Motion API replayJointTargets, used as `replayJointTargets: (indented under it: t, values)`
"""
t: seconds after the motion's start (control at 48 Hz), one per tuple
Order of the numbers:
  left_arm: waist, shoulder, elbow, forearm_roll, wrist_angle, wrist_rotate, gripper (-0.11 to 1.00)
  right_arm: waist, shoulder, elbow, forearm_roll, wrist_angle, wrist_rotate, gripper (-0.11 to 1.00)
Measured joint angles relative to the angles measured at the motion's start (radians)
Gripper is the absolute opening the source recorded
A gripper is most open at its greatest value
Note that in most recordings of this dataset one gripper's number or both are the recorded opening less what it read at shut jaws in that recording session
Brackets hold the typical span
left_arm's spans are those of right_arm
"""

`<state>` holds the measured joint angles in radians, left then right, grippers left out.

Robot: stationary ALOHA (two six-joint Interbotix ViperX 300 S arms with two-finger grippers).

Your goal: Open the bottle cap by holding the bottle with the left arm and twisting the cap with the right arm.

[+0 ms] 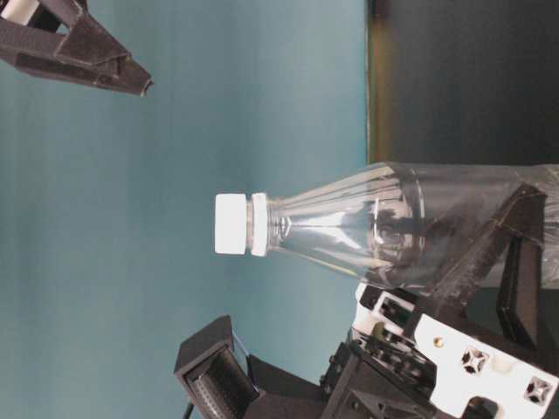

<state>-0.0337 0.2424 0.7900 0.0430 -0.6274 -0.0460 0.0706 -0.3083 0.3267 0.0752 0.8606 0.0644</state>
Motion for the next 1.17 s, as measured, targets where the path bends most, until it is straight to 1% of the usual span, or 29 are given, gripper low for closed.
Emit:
replayJointTargets:
  t: [0.063,0.229,0.417,0.646,0.834,1.021,1.167]
  values:
    - [0.003,0.000,0.000,-0.002,0.002,0.000,0.97,0.000,-0.018,0.023,0.002,-0.029,0.000,0.74]
    - [0.006,-0.002,-0.002,-0.002,0.015,-0.009,0.96,0.002,-0.084,0.092,0.003,-0.107,0.000,0.74]
    - [0.006,-0.012,-0.002,0.000,0.032,-0.040,0.96,0.002,-0.169,0.184,0.003,-0.221,0.002,0.74]
    - [0.008,-0.052,0.008,0.000,0.060,-0.040,0.96,0.002,-0.267,0.305,0.003,-0.370,0.008,0.74]
    - [0.008,-0.064,0.012,0.000,0.075,-0.040,0.96,0.003,-0.322,0.390,0.005,-0.405,0.028,0.74]
    - [0.009,-0.064,0.009,-0.002,0.078,-0.040,0.96,0.003,-0.365,0.437,0.003,-0.428,0.028,0.74]
    - [0.012,-0.064,0.009,0.000,0.083,-0.040,0.96,0.003,-0.419,0.486,0.003,-0.491,0.028,0.74]
